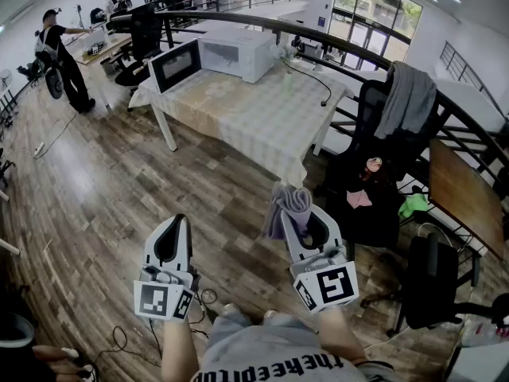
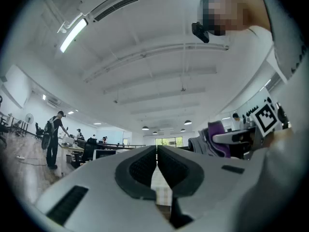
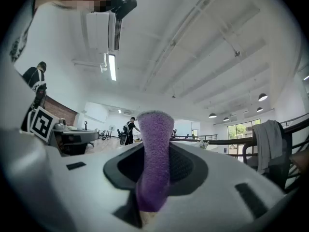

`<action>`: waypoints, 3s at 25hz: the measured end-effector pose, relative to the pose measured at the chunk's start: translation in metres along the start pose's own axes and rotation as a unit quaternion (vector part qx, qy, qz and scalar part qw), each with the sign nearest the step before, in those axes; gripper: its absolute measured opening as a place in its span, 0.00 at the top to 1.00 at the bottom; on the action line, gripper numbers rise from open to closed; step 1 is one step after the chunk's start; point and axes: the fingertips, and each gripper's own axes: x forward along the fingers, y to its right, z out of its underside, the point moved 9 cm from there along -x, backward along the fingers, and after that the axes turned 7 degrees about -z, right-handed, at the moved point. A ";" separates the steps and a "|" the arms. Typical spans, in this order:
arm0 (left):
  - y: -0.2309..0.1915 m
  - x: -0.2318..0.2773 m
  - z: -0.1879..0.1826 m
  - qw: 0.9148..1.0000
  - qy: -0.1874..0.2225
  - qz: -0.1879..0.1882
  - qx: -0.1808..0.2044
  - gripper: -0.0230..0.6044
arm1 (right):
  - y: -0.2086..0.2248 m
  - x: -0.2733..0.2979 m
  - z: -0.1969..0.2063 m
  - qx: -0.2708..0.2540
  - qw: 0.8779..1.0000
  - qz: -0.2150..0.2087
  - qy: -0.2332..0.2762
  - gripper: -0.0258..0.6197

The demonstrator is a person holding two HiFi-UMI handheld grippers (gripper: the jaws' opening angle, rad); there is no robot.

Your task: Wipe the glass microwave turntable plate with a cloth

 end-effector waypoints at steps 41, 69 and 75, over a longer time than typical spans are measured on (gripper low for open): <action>-0.151 0.082 0.040 0.999 0.013 0.018 -0.023 0.95 | -0.025 0.145 0.033 -0.011 0.998 0.058 0.000 0.78; -0.181 0.374 0.069 0.997 0.063 0.049 -0.001 0.95 | 0.176 0.377 0.075 0.019 0.999 0.016 0.021 0.78; -0.203 0.411 0.080 0.997 0.057 0.053 -0.017 0.95 | 0.193 0.411 0.088 0.025 0.999 0.034 0.010 0.78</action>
